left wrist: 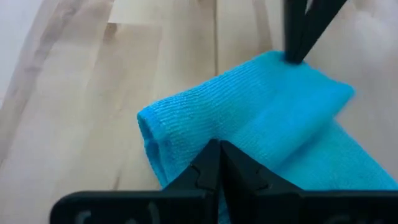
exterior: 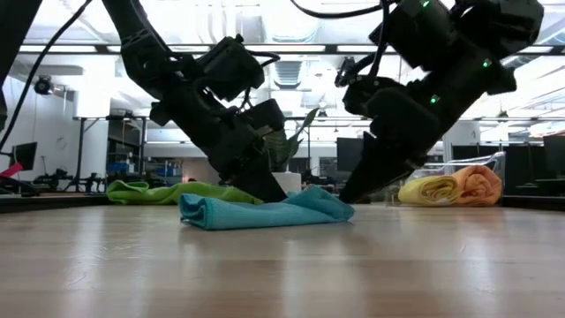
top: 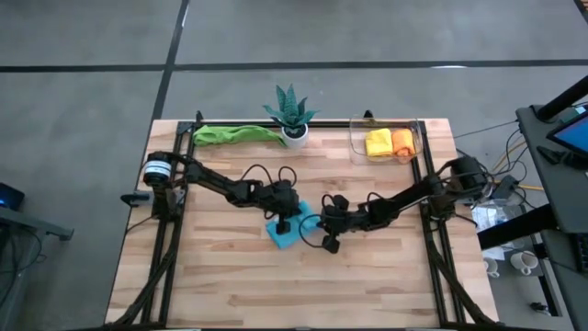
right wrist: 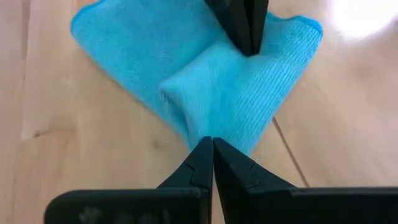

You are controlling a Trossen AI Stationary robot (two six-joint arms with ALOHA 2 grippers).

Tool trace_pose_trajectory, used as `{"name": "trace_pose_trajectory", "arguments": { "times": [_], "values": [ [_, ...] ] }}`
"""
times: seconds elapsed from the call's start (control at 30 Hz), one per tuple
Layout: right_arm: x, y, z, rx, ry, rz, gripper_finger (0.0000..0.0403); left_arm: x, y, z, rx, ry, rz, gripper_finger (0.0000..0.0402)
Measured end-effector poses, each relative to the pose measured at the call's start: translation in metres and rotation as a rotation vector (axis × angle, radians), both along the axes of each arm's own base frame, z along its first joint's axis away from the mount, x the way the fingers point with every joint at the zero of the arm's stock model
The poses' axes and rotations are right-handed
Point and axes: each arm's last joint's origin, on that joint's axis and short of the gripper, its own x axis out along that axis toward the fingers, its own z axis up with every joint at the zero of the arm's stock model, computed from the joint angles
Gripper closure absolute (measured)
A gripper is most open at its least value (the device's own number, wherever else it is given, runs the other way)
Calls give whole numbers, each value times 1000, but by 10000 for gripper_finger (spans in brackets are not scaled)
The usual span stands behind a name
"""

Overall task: Roll microfiber towels into tight, uniform cylinder then place into a basket
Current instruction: Roll the blue microfiber cloth

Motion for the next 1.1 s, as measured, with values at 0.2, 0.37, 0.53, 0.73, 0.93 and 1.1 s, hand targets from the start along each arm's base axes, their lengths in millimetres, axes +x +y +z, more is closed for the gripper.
{"name": "trace_pose_trajectory", "arguments": {
  "times": [0.2, 0.37, 0.53, 0.73, 0.93, 1.1],
  "values": [
    [-1, -1, 7, -104, -52, -89, 394, 0, 0, 0, 1, -2, 0, 402],
    [3, -9, 9, -228, -133, -239, 394, 0, 0, 0, 1, -2, -4, 402],
    [13, -9, 7, -211, -204, -207, 394, 0, 0, 0, 0, -2, -5, 402],
    [23, -18, -7, -185, -225, -214, 394, 0, 0, 0, -3, -6, -8, 402],
    [30, -28, -18, -182, -246, -240, 394, 0, 0, 0, -4, -6, -10, 402],
    [30, -33, -25, -183, -230, -248, 394, 0, 0, 0, -4, -9, -10, 402]
  ]
}}
